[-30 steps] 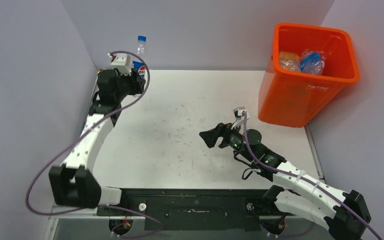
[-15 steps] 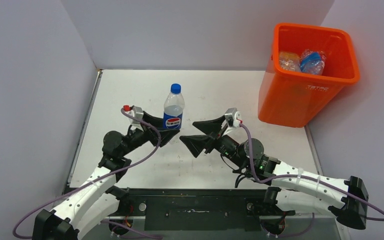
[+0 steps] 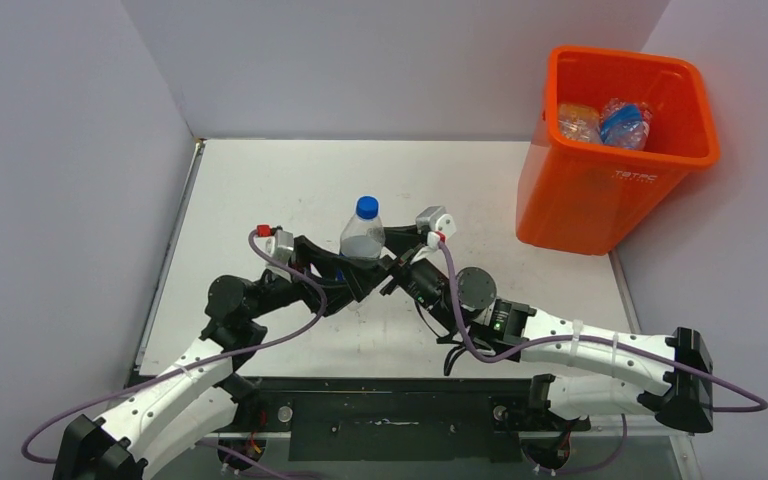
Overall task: Put the plastic bottles in the bin
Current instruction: Pick up the plastic bottle at the center of the board.
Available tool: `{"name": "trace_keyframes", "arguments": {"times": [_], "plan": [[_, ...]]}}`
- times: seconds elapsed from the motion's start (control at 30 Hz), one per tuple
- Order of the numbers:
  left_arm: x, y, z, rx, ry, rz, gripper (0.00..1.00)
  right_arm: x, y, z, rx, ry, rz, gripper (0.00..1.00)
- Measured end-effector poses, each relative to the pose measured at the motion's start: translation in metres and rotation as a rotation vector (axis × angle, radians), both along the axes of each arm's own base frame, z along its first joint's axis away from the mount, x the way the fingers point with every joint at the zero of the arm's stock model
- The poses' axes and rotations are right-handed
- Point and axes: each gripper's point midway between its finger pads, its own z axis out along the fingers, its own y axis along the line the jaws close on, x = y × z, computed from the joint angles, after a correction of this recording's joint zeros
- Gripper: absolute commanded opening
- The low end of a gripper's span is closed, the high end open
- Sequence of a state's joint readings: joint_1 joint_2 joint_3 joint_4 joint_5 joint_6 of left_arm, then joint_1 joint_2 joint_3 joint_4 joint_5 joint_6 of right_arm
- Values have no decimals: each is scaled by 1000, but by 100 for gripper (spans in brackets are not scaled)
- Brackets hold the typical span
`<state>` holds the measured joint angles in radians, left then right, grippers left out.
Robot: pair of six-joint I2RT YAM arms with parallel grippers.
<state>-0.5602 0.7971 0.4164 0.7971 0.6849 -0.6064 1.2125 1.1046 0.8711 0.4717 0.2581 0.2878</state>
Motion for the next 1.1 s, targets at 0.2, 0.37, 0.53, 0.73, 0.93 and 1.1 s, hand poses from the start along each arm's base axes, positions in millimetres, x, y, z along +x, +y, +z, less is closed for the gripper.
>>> {"name": "trace_keyframes", "arguments": {"times": [0.2,0.37,0.53,0.73,0.93,1.1], "plan": [[-20,-11,-11,51,-14,-57,31,3,13,-15,-64,6,3,72],[-14,-13,-22,86,3,-25,37,1,16,-23,-104,11,16,48],[-9,-13,-28,120,20,7,61,1,16,-30,-122,26,23,39],[-1,-11,-34,169,14,53,97,1,15,-38,-154,40,20,34],[3,-8,-40,193,22,90,96,1,15,-44,-161,66,22,30],[3,-7,-42,202,26,99,96,0,12,-48,-125,100,25,27]]}}
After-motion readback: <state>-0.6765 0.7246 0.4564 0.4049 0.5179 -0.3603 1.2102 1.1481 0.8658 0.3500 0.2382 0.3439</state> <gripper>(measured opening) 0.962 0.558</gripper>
